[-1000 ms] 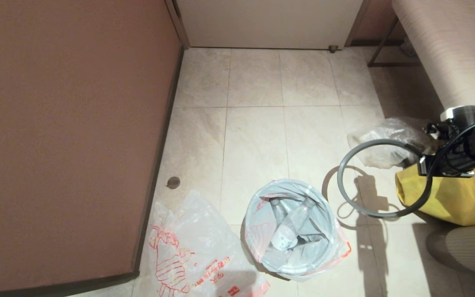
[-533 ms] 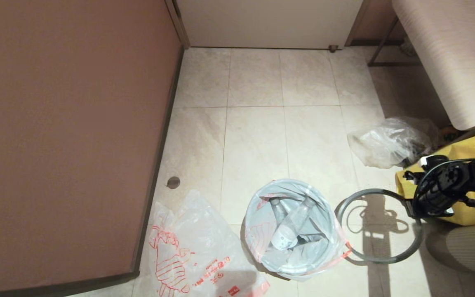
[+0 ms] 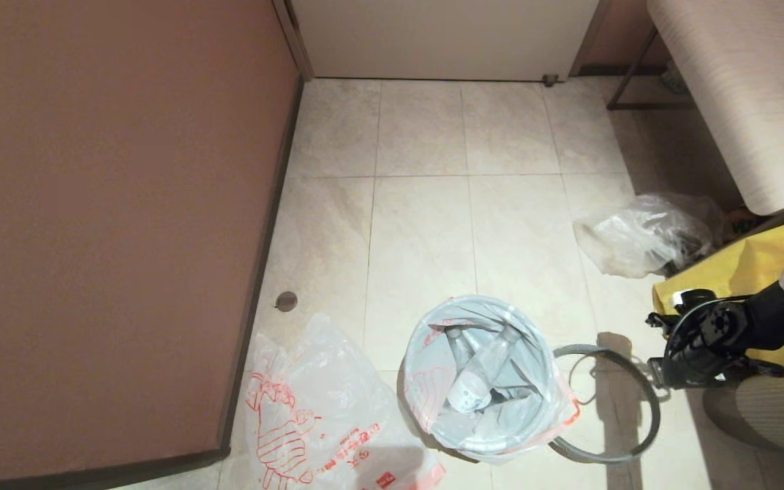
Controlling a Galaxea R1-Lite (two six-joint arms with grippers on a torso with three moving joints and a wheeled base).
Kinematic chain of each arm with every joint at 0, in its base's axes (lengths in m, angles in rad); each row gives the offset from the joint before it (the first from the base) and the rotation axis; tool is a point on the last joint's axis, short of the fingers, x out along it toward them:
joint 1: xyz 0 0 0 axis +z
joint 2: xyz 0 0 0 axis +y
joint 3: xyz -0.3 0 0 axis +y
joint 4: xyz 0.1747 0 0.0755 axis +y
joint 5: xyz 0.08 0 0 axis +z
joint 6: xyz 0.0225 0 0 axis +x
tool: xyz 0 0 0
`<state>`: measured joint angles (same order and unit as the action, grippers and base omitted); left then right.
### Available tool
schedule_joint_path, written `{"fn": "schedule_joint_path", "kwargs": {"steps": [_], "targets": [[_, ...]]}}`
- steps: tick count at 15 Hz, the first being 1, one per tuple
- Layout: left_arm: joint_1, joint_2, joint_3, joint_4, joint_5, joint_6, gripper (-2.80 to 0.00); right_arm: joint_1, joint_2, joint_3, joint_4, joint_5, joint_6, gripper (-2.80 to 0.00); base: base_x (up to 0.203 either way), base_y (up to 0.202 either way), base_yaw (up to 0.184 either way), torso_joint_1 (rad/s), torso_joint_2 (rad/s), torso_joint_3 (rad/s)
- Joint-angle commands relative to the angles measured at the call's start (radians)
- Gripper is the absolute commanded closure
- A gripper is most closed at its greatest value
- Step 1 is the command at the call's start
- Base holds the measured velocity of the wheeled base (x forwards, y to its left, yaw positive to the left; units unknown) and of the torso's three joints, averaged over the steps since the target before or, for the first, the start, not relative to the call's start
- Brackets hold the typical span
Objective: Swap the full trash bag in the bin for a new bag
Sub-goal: Place the trash can ring on the floor
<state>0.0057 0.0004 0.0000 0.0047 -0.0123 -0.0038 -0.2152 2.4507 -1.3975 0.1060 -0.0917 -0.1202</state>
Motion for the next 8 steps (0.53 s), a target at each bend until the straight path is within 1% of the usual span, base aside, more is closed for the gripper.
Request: {"fn": "schedule_joint_path", "kwargs": {"steps": [1,5,7,8], "targets": [[0.000,0.000,0.000,0.000,0.000,-0.001,0.00,0.006,-0.053,0.066,-0.021,-0.001,-0.001,-2.80,0.000,0.000,0.000,0.000,0.00,0.000],[0.000,0.000,0.000,0.000,0.000,-0.001,0.00,0.014,-0.237,0.182,-0.033,0.009,0.000,-2.80,0.000,0.000,0.000,0.000,0.00,0.000],[0.000,0.000,0.000,0.000,0.000,-0.001,0.00,0.038,-0.361,0.269,-0.032,0.044,0.005,-2.80,0.000,0.000,0.000,0.000,0.00,0.000],[0.000,0.000,0.000,0.000,0.000,-0.001,0.00,0.062,-0.425,0.323,-0.031,0.068,0.009,-2.80,0.000,0.000,0.000,0.000,0.00,0.000]]}}
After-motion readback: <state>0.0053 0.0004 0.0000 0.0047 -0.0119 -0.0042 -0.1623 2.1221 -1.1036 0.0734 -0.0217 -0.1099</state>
